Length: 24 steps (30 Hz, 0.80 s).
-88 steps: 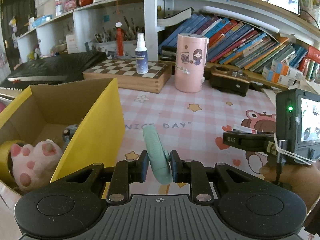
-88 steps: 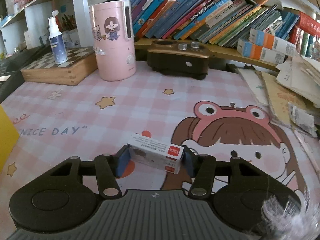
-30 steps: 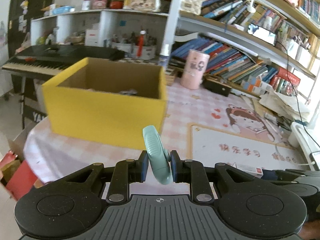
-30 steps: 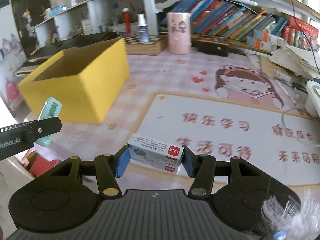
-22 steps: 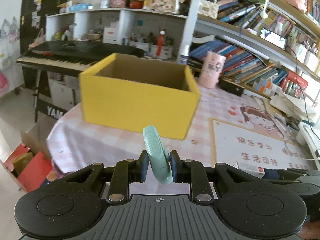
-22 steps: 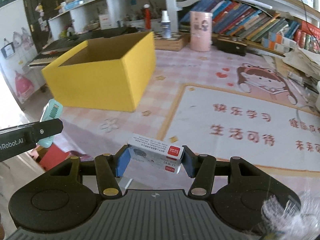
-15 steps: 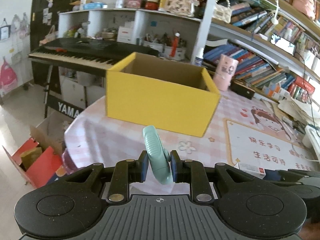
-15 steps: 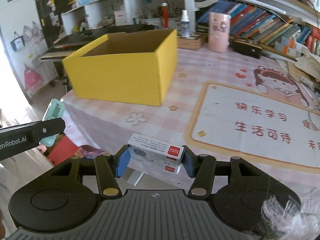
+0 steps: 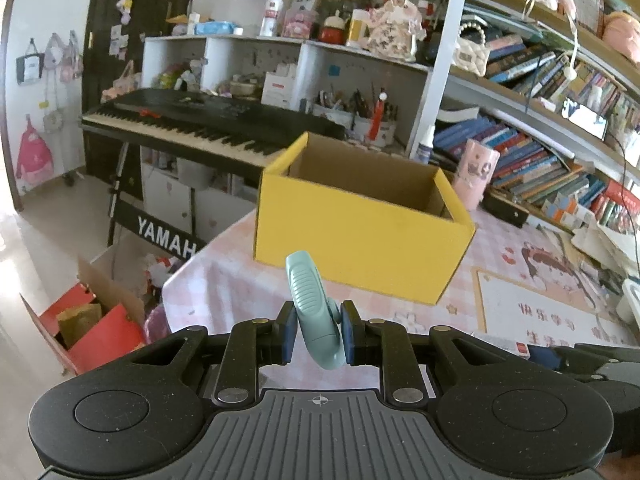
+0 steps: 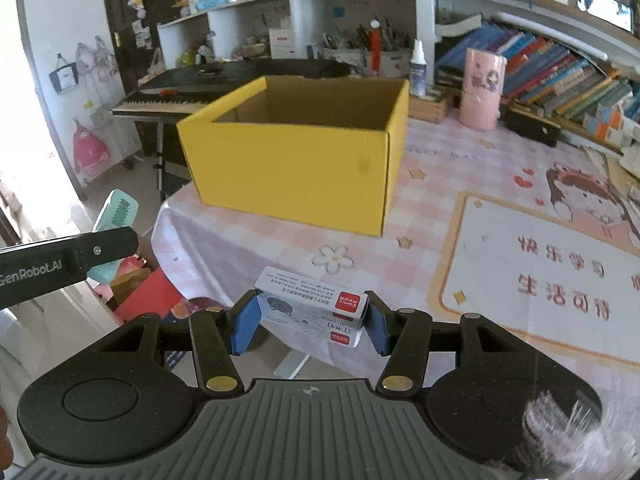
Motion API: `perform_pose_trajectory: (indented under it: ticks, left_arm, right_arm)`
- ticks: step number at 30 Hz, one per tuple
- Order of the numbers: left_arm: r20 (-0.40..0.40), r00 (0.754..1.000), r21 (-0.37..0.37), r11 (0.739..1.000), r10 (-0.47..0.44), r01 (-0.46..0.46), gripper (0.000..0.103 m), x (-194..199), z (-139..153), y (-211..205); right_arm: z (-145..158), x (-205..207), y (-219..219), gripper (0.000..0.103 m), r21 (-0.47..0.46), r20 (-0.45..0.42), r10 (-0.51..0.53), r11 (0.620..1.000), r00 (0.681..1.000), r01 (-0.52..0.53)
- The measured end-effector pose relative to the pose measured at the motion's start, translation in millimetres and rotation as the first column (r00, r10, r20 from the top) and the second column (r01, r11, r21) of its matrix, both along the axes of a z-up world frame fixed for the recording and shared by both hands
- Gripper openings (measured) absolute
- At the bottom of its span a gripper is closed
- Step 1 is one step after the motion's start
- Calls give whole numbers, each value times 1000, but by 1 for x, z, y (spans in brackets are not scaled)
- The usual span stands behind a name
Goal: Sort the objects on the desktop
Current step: 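Carry the green object and white box toward the yellow box with both tools, then lower both tools into the yellow box and open them to release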
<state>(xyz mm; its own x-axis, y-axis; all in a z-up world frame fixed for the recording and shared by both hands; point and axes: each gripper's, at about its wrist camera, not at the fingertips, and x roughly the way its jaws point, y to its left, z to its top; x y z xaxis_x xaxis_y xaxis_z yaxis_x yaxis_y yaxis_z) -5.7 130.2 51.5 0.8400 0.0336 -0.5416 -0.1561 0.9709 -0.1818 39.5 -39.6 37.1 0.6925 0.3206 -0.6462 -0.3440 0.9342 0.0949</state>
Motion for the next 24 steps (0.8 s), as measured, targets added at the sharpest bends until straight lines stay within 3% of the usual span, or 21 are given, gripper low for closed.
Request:
perform_pose_trajectory:
  ticks: [11,19,24]
  left_arm:
    - [106,994,30,999,6,-9,21,41,25,3]
    - [138,990,24,1000,17,-20,21,97,31,-4]
    - [144,989,17,999,27,-30,21,130,30,-12]
  right_arm:
    - [28,38,9,52,5,97,54,998,994,-55]
    - [50,89,11,52,-37,208,110,994,972,-105]
    - [54,125,5,52,-64,224,144,989,964,-133]
